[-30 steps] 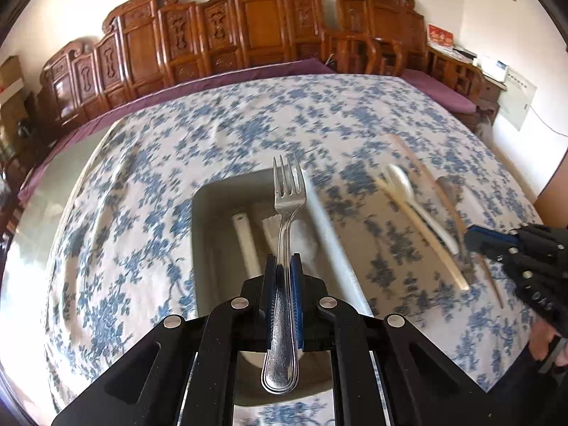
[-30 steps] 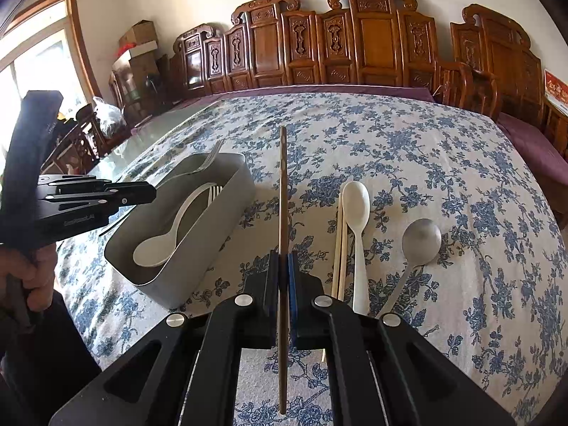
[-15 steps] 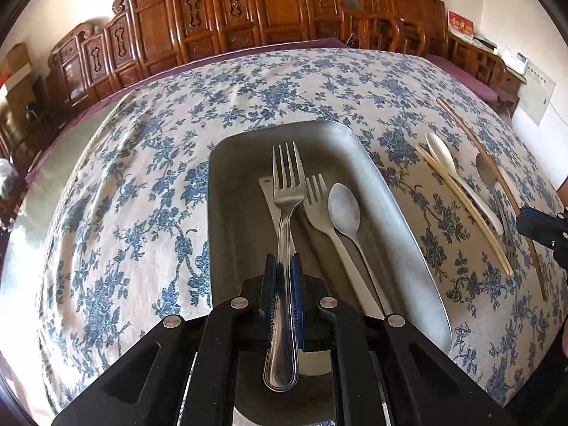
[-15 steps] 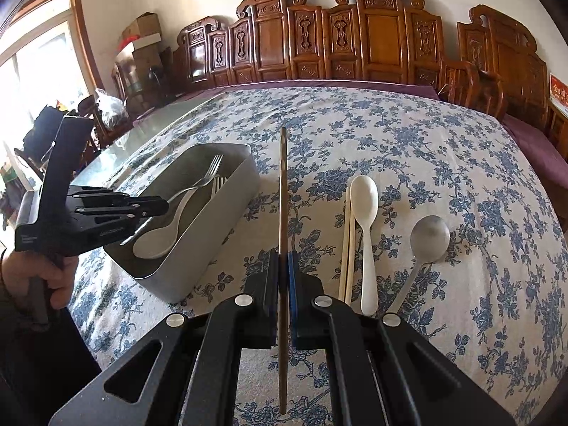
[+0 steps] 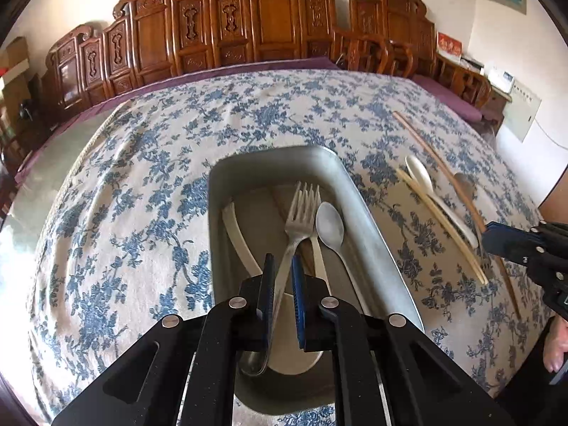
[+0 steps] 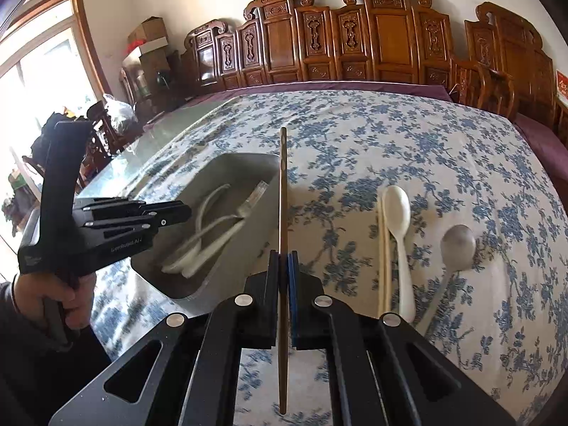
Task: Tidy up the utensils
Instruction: 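Open the left tool to release the metal fork in the tray, then carry the chopstick into the tray and open the right tool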
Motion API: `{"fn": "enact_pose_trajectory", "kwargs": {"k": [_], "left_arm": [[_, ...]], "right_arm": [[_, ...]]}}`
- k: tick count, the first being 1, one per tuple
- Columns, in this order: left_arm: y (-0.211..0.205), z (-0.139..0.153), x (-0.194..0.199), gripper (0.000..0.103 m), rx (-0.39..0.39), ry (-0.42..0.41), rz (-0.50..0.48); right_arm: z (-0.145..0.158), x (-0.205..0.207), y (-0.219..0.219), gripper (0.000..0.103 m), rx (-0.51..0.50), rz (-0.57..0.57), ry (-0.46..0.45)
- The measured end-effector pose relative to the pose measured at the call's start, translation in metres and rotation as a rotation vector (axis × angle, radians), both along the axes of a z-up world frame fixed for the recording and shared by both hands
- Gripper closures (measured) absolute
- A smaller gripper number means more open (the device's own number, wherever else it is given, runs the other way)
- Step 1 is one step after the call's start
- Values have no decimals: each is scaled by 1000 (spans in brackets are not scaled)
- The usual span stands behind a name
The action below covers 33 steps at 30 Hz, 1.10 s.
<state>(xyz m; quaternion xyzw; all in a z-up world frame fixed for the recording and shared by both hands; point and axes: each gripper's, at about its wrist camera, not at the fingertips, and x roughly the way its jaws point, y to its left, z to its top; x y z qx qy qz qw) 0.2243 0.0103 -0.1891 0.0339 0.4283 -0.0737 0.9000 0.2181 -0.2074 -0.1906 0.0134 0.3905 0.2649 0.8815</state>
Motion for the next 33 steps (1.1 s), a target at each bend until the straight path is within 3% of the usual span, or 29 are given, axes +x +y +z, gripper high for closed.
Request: {"fn": "enact_pose_trajectory", "kwargs": {"k": [8,20,27,33], "left_arm": [[24,19,-6,95,-19,-55,32],[61,26,-5,95,-27,-68,105],[67,30,-7,95,-42,-75,115],[65,31,-7,95,-46,-77,111]], "right_arm": [[6,16,43,97,68,14,42],[-13,41,109,97,48,20,98],[-35,44,120,97,11,20,129],[-34,42,118,94,12,26,103]]}}
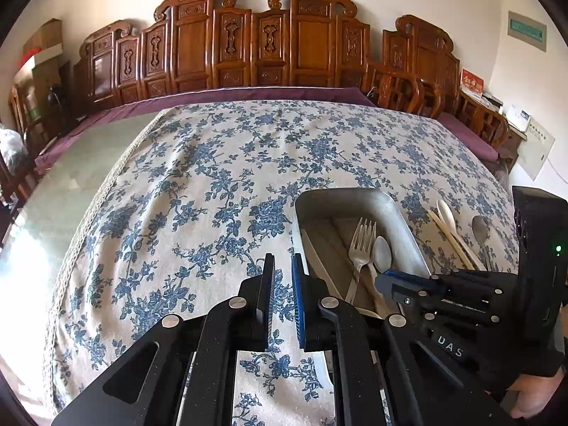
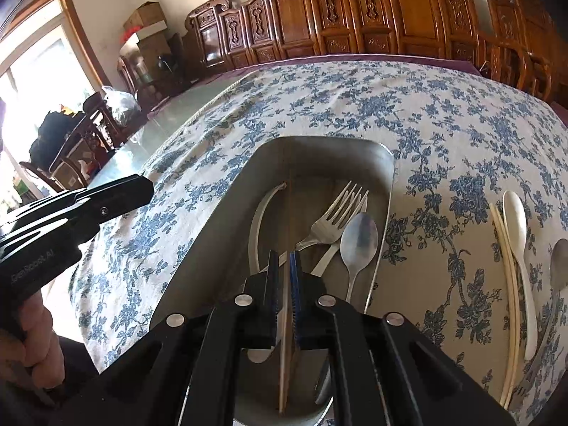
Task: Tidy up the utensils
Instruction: 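Carry the chopstick into the tray and open the right tool, then grasp the white plastic spoon from the pile with the right tool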
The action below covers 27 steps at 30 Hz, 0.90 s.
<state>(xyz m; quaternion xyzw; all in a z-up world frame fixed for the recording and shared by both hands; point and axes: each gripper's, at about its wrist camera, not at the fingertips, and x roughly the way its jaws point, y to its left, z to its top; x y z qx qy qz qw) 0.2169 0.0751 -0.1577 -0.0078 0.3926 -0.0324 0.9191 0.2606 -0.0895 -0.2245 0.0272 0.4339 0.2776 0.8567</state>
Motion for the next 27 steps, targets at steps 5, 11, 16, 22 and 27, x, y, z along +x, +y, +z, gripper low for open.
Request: {"fn": "enact_pose_trajectory", "kwargs": {"k": [5,11,16,22,27], "left_arm": [[-4,0,0,95,-8,-1,-6],[-17,2,-2,82,-28,-8,-27],[-36,5,-3,78,-34,-23,-55],[-55,5,-5,54,-43,-32,-79],[-71,3,-7,45,-38,-39,-97]], "right_arm": [[16,-7,-16,94,21,7,-44],[34,-20,-71,94,-66,-37,-128],[36,-16,-126,94,-163,-110,-162],[20,1,-175,94,-212,-182,-140],[-1,16,-183,79,-207,-178,-106]]}}
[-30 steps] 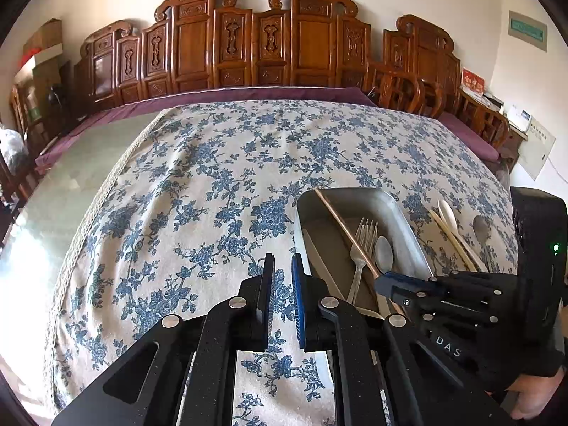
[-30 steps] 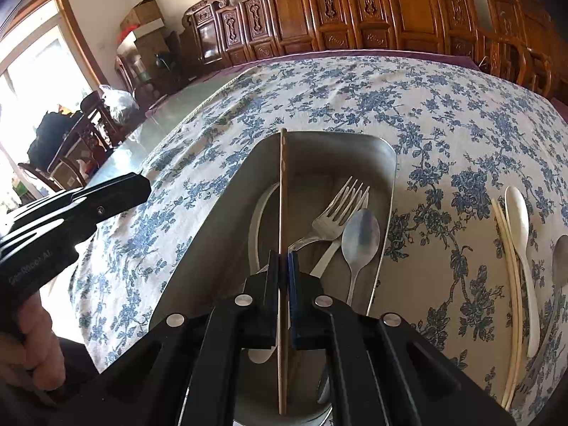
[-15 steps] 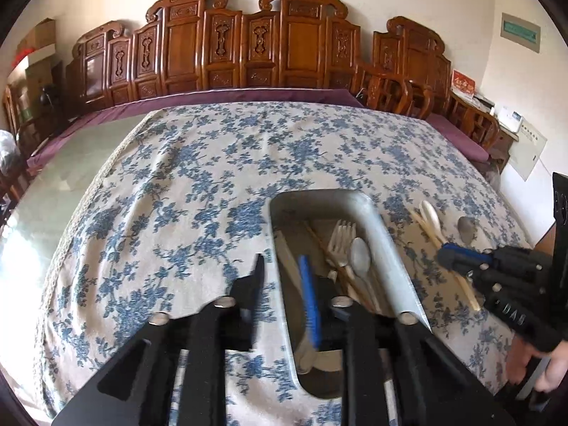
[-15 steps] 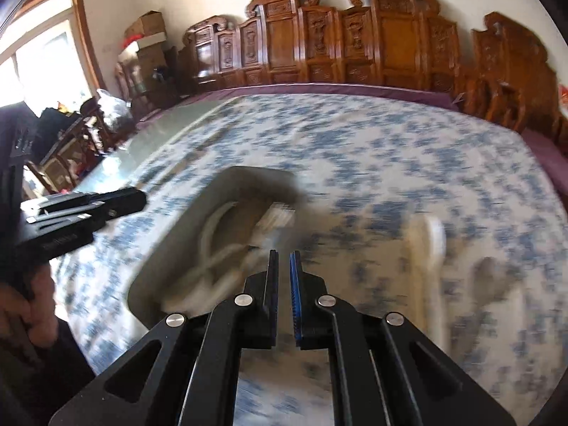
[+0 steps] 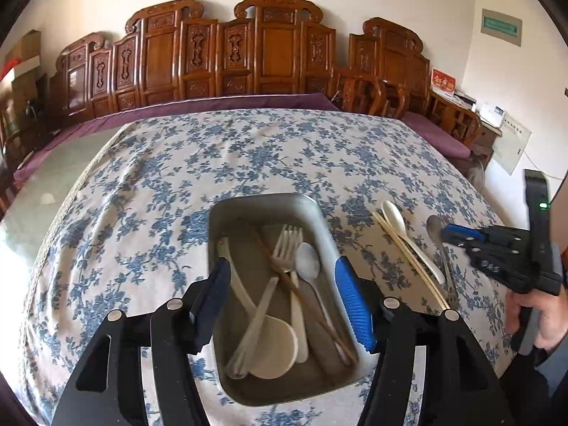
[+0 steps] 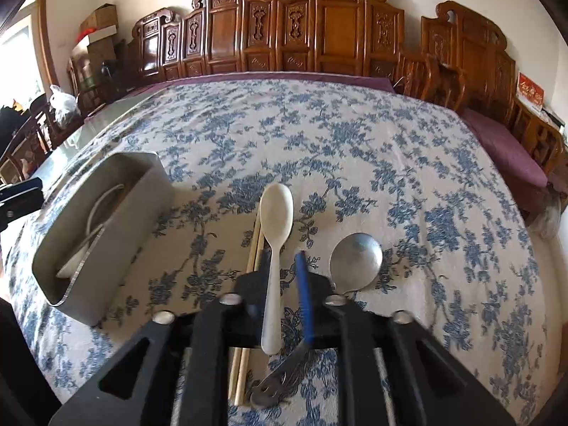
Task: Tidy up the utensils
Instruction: 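Grasp the white plastic spoon from the pile with the right tool, then grasp a wooden chopstick with the left tool while the right tool holds the spoon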
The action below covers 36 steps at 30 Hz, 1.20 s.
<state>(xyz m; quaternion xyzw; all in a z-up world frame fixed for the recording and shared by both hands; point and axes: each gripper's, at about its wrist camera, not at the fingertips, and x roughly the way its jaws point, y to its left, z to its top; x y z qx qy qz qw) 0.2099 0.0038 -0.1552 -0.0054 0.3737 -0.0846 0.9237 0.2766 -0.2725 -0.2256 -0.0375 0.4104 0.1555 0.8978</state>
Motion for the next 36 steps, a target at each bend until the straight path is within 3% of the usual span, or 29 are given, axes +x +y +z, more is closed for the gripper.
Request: {"fn": "enact_pose_trajectory", "kwargs": {"k": [4,15,18,19,23,28,36], "left_arm": [[-12,-2,-1,45,5,3,-19],[-38,-4,-10,45,22,-1,-50],[-42,-3,-10,45,34,-5,-51],[-43,-3,-10,45,38,-4,-51],[-54,-1,-10,45,67,-6,-54],[-70,-2,-8,45,109,2,-67],[-115,-13,8,45,102,39,-119]], "right_arm": [[-19,10,5,79,-13,17,47],[-38,29,25,79,-93,66,64],[-38,30,25,85,-90,69,66],[-38,30,25,94,-89,68,69],[-34,29,20,94,-39,79,75],[-13,23,-1,94,41,57,18],[-6,20,-41,94,52,-17,-5]]}}
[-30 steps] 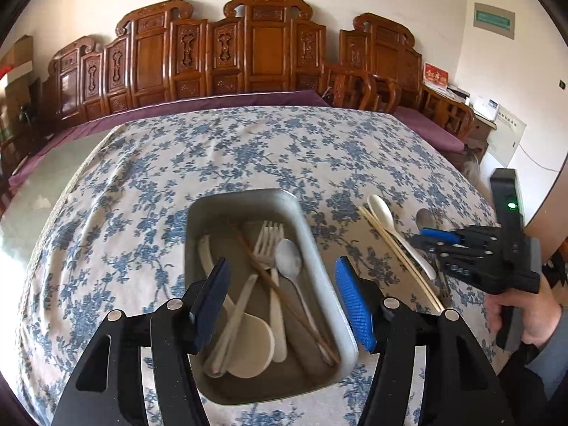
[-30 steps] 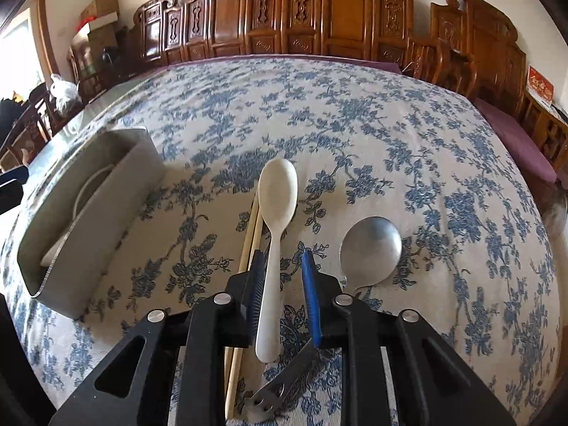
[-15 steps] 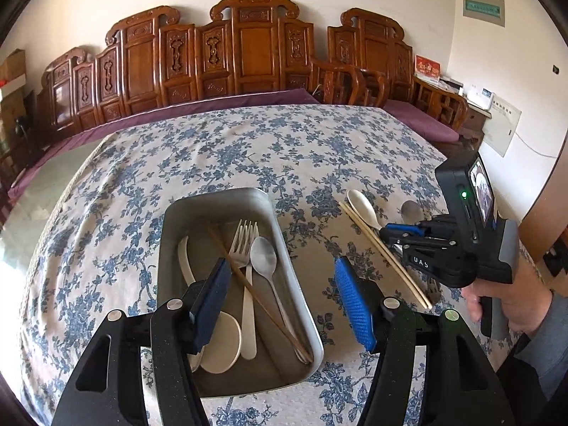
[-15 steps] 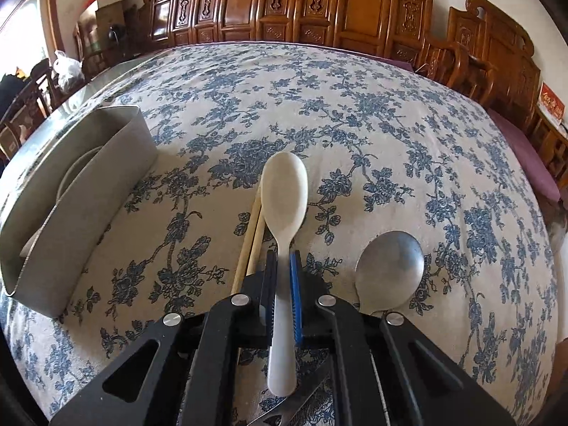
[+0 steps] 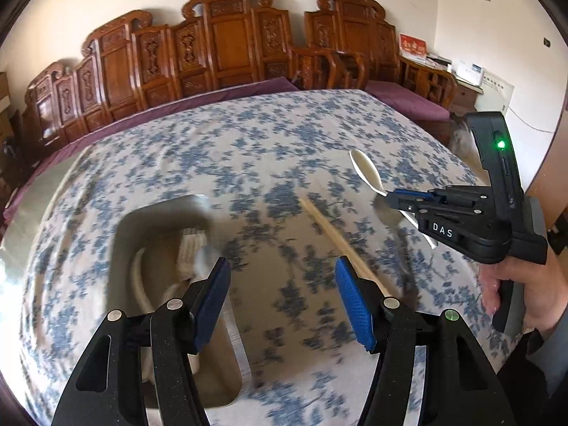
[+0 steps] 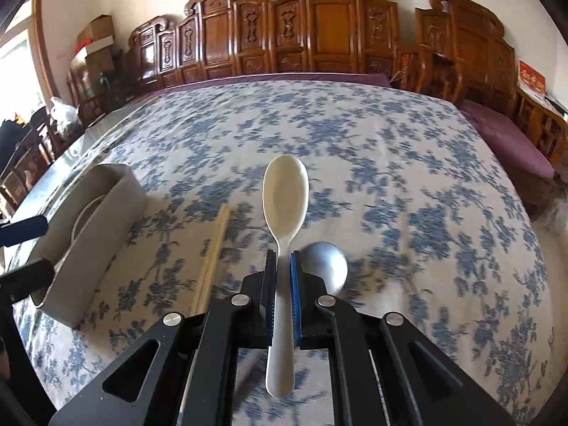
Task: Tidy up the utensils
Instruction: 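Grasp a wooden chopstick with the left tool while the right tool holds the spoon, then carry the chopstick into the tray and open the left tool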
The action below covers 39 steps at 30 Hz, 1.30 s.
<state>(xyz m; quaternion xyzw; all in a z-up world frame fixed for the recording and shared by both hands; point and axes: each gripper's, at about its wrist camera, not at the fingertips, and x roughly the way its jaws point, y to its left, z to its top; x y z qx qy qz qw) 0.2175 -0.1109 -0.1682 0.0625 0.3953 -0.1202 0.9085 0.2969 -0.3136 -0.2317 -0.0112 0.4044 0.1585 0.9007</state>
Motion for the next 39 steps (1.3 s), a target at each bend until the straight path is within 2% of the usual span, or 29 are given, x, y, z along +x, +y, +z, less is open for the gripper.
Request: {"fn": "enact_pose_trajectory", "kwargs": {"k": [6,15,17,27,29,31,32,34,39], "left_arm": [[-34,-21,22,45,1,59,-28],[-58,-63,52,45,67,149,12],[-59,-69,55,47,77,165,19],[-66,-75,67,54,110,178,48],[-65,-75,67,62,94,188,44],[-64,-75,66,78,86,193,40],[-62,-74,65,81,85,196,40],[-61,-74,63,96,81,200,38],[-50,-72,57,99,90,207,47]], "right_arm": [[-3,0,-24,94,36,-40,11],[-1,1,-35,94,90,-51,14],[0,1,-34,94,96,-48,15],[3,-1,-33,94,107,-38,6],[3,-1,-32,94,105,-37,7],[4,-1,-32,94,103,-37,7],[4,-1,-31,94,103,-36,8],[5,-1,-30,94,104,-35,9],[5,-3,-23,94,90,-23,8]]}}
